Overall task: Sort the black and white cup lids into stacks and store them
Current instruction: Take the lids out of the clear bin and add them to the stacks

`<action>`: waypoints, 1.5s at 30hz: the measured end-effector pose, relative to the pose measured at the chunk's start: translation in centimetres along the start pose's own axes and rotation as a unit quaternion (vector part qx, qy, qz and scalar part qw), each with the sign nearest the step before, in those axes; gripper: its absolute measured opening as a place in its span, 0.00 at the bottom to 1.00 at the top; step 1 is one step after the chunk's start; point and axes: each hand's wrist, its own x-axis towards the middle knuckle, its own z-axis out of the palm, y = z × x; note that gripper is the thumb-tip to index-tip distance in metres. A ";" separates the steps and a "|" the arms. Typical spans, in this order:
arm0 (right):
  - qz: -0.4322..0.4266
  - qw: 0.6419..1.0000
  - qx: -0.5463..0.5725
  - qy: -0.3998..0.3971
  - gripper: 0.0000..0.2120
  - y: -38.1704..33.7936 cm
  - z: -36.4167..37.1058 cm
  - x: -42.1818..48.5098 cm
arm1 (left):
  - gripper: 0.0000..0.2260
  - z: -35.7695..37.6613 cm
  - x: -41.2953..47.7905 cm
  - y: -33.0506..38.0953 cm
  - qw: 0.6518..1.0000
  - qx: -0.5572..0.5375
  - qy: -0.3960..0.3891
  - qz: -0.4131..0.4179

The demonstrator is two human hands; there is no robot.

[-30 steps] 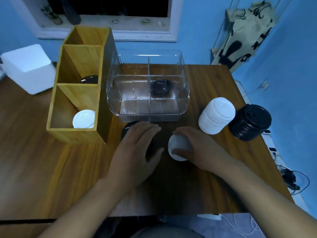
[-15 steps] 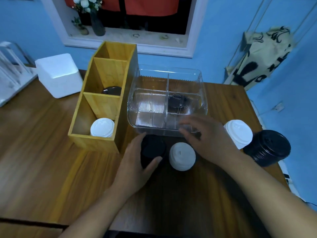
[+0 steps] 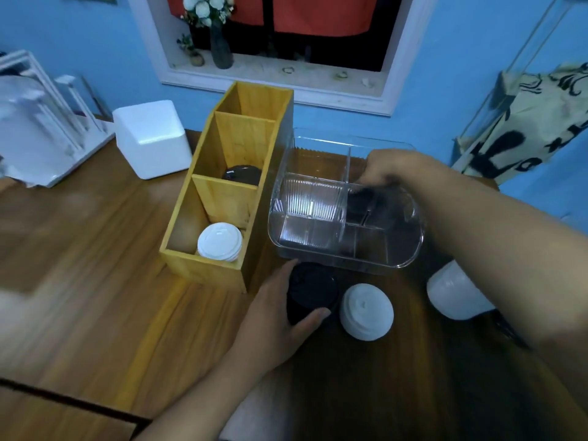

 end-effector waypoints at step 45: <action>-0.113 0.848 0.439 0.274 0.44 2.0 27.1 -28.8 | 0.31 -0.2 -0.3 0.0 0.999 -0.025 0.013 0.016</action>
